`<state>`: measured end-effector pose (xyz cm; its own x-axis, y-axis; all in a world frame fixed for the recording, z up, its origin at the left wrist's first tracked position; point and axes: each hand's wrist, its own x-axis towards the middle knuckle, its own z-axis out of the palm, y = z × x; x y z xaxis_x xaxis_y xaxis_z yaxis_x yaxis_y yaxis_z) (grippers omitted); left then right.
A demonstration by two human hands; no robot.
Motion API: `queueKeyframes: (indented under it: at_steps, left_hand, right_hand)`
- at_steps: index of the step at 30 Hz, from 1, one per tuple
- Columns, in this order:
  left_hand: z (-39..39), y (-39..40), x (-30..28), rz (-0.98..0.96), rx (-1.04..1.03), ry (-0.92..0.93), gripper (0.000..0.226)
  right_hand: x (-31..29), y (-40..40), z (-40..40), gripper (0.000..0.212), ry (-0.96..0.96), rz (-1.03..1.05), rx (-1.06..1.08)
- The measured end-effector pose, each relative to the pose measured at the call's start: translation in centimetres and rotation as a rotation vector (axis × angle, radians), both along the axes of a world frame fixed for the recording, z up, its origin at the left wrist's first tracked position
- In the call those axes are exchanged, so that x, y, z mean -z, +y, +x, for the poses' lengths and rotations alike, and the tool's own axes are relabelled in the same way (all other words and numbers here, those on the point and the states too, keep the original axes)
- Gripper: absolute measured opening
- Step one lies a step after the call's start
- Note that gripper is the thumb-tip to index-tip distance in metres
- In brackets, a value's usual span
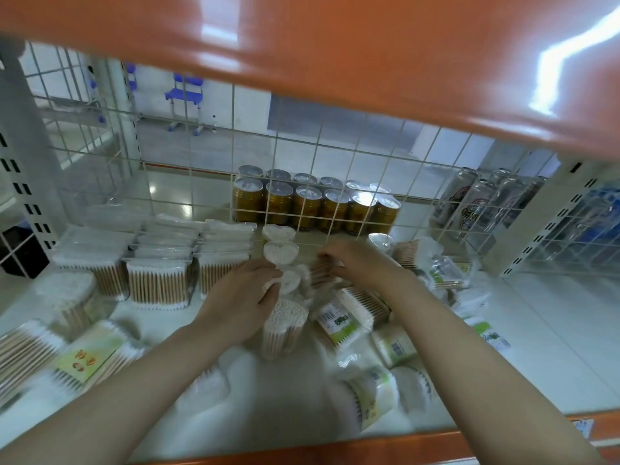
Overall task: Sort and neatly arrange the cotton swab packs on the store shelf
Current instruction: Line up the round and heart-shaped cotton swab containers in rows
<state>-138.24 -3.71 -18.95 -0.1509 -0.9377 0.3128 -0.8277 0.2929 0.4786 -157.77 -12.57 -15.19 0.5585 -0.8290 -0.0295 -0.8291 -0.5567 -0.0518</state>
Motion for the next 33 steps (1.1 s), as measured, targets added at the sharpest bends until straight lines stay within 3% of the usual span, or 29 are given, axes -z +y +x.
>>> queueKeyframes:
  at_steps: [12, 18, 33]
  left_hand:
    - [-2.0, 0.9, -0.6, 0.012, -0.035, 0.054, 0.032]
    - [-2.9, 1.4, -0.5, 0.018, 0.021, 0.061, 0.032]
    - [-4.0, 2.1, -1.8, -0.039, 0.073, -0.080, 0.067]
  right_hand:
    - [-1.0, 2.8, -2.8, 0.037, -0.043, 0.029, 0.114]
    - [-0.6, 4.4, -4.5, 0.026, -0.104, 0.021, 0.193]
    - [-1.9, 7.3, -3.8, 0.024, -0.688, 0.151, 0.302]
